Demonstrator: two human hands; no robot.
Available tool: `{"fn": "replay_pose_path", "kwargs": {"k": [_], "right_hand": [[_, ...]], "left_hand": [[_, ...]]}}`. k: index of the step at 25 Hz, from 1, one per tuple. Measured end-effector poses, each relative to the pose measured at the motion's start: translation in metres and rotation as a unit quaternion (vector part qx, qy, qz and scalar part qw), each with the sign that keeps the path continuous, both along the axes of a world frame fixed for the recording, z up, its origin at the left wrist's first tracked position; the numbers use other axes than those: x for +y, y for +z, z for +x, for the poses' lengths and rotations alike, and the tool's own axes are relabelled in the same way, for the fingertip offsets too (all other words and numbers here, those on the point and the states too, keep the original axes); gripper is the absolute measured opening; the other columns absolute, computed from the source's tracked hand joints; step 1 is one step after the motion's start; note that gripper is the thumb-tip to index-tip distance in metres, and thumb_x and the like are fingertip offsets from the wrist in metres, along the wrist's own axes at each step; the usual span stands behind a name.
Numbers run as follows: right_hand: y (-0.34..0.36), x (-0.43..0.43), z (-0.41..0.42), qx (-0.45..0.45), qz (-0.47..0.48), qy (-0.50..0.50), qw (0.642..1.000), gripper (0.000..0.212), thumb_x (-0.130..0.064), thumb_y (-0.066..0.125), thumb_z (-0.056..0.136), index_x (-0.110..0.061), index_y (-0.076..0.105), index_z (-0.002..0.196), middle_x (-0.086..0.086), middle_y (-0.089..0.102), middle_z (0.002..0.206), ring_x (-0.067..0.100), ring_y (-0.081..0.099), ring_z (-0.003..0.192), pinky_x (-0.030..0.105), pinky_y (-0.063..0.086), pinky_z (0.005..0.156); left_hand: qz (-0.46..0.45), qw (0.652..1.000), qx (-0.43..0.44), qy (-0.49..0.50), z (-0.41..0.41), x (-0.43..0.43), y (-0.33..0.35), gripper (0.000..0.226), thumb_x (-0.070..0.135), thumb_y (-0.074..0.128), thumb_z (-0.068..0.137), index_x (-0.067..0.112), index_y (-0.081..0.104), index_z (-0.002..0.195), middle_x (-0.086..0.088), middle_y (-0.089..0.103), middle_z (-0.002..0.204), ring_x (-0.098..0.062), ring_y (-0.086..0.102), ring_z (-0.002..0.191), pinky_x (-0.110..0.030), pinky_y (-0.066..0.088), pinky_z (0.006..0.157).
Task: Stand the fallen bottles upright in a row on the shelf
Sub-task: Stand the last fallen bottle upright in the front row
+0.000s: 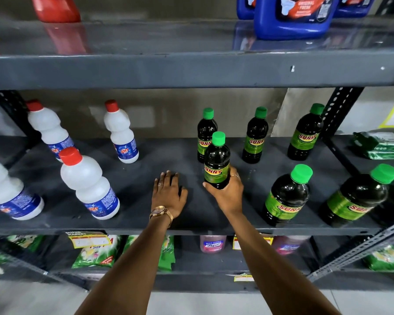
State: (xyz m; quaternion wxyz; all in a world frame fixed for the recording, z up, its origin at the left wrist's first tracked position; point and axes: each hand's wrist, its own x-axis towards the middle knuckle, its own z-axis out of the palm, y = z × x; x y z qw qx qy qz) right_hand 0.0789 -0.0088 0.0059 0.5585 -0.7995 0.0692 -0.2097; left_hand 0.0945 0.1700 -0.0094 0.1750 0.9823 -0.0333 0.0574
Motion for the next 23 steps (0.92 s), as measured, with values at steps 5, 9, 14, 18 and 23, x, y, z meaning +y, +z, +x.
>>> {"fn": "replay_pose_path", "kwargs": {"k": [5, 9, 14, 18, 23], "right_hand": [[-0.004, -0.003, 0.005, 0.047, 0.007, 0.037, 0.998, 0.071, -0.016, 0.090, 0.059, -0.009, 0.056, 0.121, -0.002, 0.063, 0.108, 0.014, 0.061, 0.103, 0.011, 0.043, 0.080], [0.003, -0.012, 0.001, 0.067, -0.018, 0.080, 0.994, 0.066, -0.017, 0.091, 0.059, -0.011, 0.058, 0.116, 0.001, 0.066, 0.110, 0.010, 0.059, 0.101, 0.008, 0.041, 0.080], [0.002, -0.031, -0.041, 0.126, -0.063, 0.185, 0.973, 0.070, -0.030, 0.091, 0.056, -0.024, 0.057, 0.117, -0.015, 0.066, 0.105, 0.006, 0.061, 0.104, 0.010, 0.044, 0.086], [-0.004, -0.033, -0.067, 0.120, -0.138, 0.203, 0.962, 0.077, -0.037, 0.089, 0.060, -0.021, 0.051, 0.126, -0.029, 0.049, 0.100, -0.005, 0.047, 0.095, 0.020, 0.035, 0.088], [-0.002, -0.038, -0.069, 0.136, -0.139, 0.226, 0.955, 0.085, -0.038, 0.089, 0.059, -0.019, 0.048, 0.130, -0.005, 0.063, 0.121, 0.018, 0.056, 0.115, 0.035, 0.044, 0.099]], "left_hand": [[0.003, 1.000, -0.005, -0.003, 0.000, 0.000, 0.001, 0.053, 0.034, 0.039, 0.089, 0.013, 0.034, 0.138, -0.013, 0.030, 0.153, -0.031, 0.018, 0.144, -0.046, 0.012, 0.121], [0.001, 1.000, -0.004, -0.003, 0.000, 0.000, 0.002, 0.054, 0.033, 0.040, 0.089, 0.012, 0.033, 0.138, -0.014, 0.029, 0.153, -0.031, 0.018, 0.145, -0.047, 0.012, 0.121], [0.006, 1.000, -0.004, -0.003, -0.002, -0.001, 0.004, 0.054, 0.032, 0.039, 0.091, 0.012, 0.031, 0.140, -0.014, 0.026, 0.154, -0.031, 0.016, 0.145, -0.046, 0.012, 0.121], [0.011, 1.000, -0.005, -0.008, -0.005, -0.002, 0.004, 0.053, 0.032, 0.038, 0.092, 0.011, 0.031, 0.141, -0.015, 0.025, 0.154, -0.031, 0.016, 0.145, -0.046, 0.011, 0.121], [0.017, 1.000, -0.002, -0.013, -0.007, -0.001, 0.005, 0.054, 0.033, 0.036, 0.093, 0.011, 0.029, 0.142, -0.015, 0.024, 0.155, -0.031, 0.014, 0.145, -0.046, 0.010, 0.121]]}}
